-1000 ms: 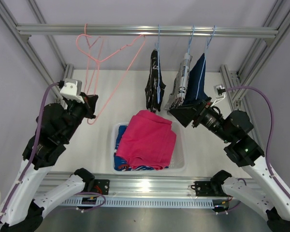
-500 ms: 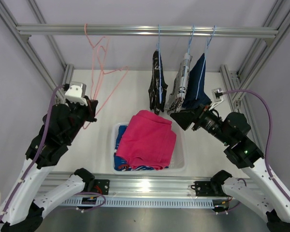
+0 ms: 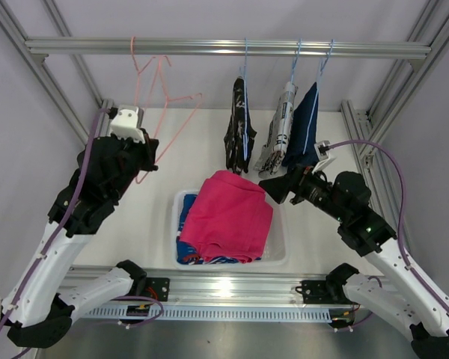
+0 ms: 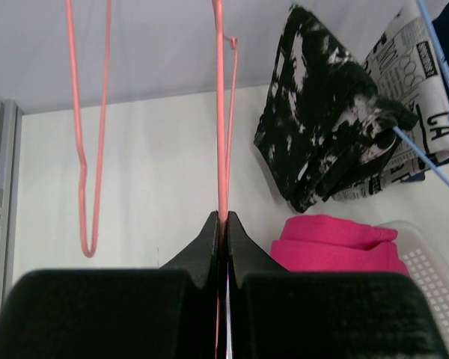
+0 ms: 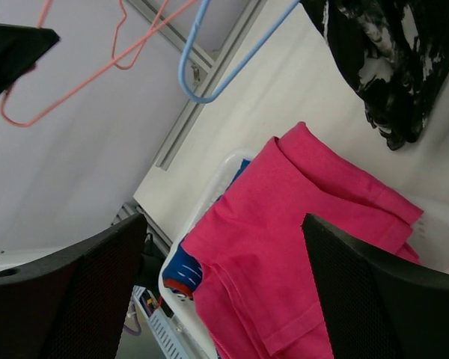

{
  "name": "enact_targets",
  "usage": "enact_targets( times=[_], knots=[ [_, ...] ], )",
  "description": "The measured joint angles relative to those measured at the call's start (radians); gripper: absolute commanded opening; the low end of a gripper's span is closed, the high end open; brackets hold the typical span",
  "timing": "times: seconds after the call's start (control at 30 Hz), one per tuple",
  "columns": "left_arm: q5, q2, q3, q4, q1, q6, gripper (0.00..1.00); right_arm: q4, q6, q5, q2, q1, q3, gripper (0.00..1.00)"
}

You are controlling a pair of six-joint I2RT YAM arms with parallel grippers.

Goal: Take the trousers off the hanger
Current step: Place the hanger at the clothesline.

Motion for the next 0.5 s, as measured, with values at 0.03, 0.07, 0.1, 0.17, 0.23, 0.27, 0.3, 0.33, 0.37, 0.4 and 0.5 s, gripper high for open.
enact_targets(
  times=[0.03,0.07,0.1,0.17,0.23,0.27,0.3,0.33,0.37,0.4,0.5],
  knots=[
    [-0.002,0.000,0.010,0.000,0.000,0.000,0.00,0.000,-0.003,-0.002,0.008,-0.002,-0.002,0.90],
    [-0.005,0.000,0.018,0.001,0.000,0.000,0.01,0.000,-0.005,-0.003,0.014,-0.005,-0.003,0.90],
    [-0.006,0.000,0.027,0.002,0.000,0.000,0.01,0.000,-0.009,-0.008,0.021,-0.008,-0.005,0.90],
    [-0.006,-0.002,0.039,0.006,0.000,0.000,0.01,0.002,-0.011,-0.018,0.034,-0.014,-0.005,0.90],
    [-0.006,-0.002,0.050,0.008,0.000,0.000,0.01,0.009,-0.013,-0.034,0.050,-0.022,-0.005,0.90],
    [-0.006,0.000,0.057,0.007,0.000,0.001,0.01,0.013,-0.013,-0.042,0.057,-0.027,-0.005,0.90],
    [-0.007,0.005,0.066,0.007,0.000,0.001,0.00,0.018,-0.014,-0.050,0.064,-0.030,-0.005,0.90],
    [-0.008,0.011,0.077,0.008,0.000,0.002,0.00,0.023,-0.014,-0.058,0.069,-0.032,-0.006,0.90],
    [-0.011,0.021,0.089,0.011,0.000,0.002,0.00,0.028,-0.014,-0.064,0.074,-0.035,-0.006,0.90],
    [-0.014,0.030,0.098,0.014,0.000,0.002,0.01,0.032,-0.015,-0.071,0.077,-0.037,-0.006,0.91],
    [-0.025,0.061,0.115,0.032,0.000,0.003,0.01,0.042,-0.019,-0.089,0.078,-0.043,-0.006,0.91]
  ],
)
